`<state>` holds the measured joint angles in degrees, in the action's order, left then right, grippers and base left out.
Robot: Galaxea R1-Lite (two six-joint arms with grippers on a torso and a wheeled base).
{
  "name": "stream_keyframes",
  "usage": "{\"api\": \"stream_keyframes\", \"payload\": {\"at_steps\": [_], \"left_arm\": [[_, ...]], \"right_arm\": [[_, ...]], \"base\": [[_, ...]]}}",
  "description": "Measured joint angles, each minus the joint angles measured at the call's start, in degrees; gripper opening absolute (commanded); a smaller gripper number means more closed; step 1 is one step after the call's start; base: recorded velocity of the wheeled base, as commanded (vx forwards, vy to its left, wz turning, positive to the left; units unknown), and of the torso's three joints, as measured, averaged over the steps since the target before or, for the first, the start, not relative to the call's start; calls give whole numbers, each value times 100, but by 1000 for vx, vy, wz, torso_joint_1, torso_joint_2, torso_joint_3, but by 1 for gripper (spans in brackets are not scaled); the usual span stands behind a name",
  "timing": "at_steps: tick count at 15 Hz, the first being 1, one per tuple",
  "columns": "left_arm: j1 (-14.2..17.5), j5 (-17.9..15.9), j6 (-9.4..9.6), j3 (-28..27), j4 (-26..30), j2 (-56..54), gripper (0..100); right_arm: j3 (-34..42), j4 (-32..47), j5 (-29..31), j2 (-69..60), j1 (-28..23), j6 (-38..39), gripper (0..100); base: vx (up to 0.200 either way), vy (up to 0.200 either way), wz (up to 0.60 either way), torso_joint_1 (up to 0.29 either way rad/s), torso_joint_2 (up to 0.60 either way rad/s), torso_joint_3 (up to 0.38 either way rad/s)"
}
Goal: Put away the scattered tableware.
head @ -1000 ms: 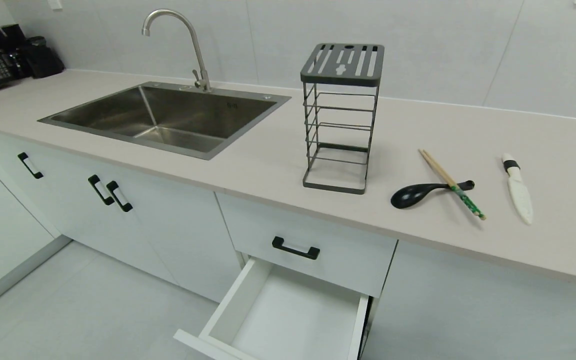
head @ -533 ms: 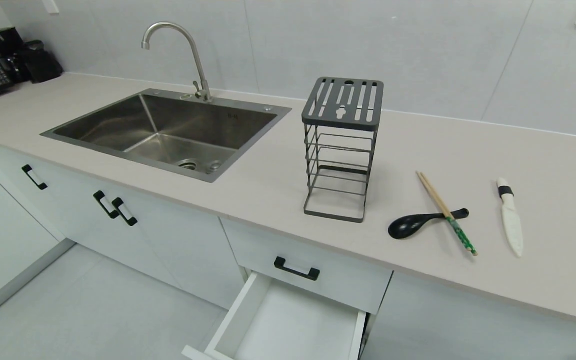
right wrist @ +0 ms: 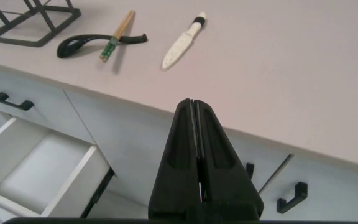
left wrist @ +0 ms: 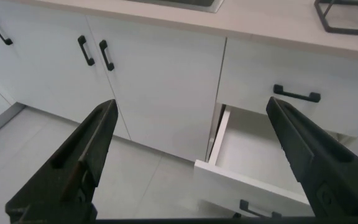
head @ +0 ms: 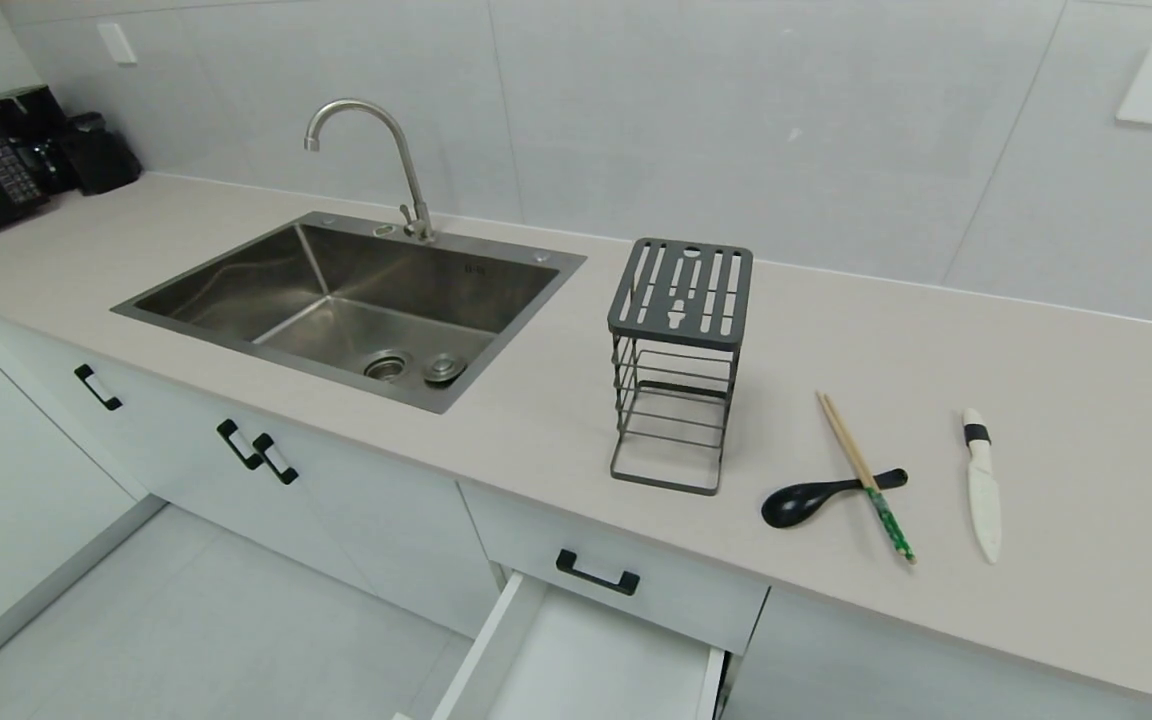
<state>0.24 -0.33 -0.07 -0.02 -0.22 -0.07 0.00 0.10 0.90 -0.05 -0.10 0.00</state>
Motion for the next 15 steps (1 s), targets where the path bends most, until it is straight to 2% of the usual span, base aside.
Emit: {"api": "stream_keyframes", "payload": {"at_steps": [1, 2, 13, 14, 15], "left_arm": [[0, -2, 0, 2, 1, 0, 100], [0, -2, 0, 2, 0, 0, 100], [0, 0, 0, 2, 6, 0, 100], [0, -2, 0, 2, 6, 0, 100], [0, 0, 0, 2, 6, 0, 100]], "right_arm": [[0, -2, -6, 2, 0, 0, 0], [0, 0, -6, 5, 0, -24, 100], [0, -26, -9, 10, 17, -38, 100], [0, -110, -22, 10, 17, -21, 100], [0, -667, -30, 10, 17, -18, 100]], "base": [[0, 0, 0, 310, -588, -290], [0, 0, 0, 217, -422, -193], [0, 0, 0, 17, -28, -15], [0, 0, 0, 0, 0, 0], [0, 0, 0, 0, 0, 0]]}}
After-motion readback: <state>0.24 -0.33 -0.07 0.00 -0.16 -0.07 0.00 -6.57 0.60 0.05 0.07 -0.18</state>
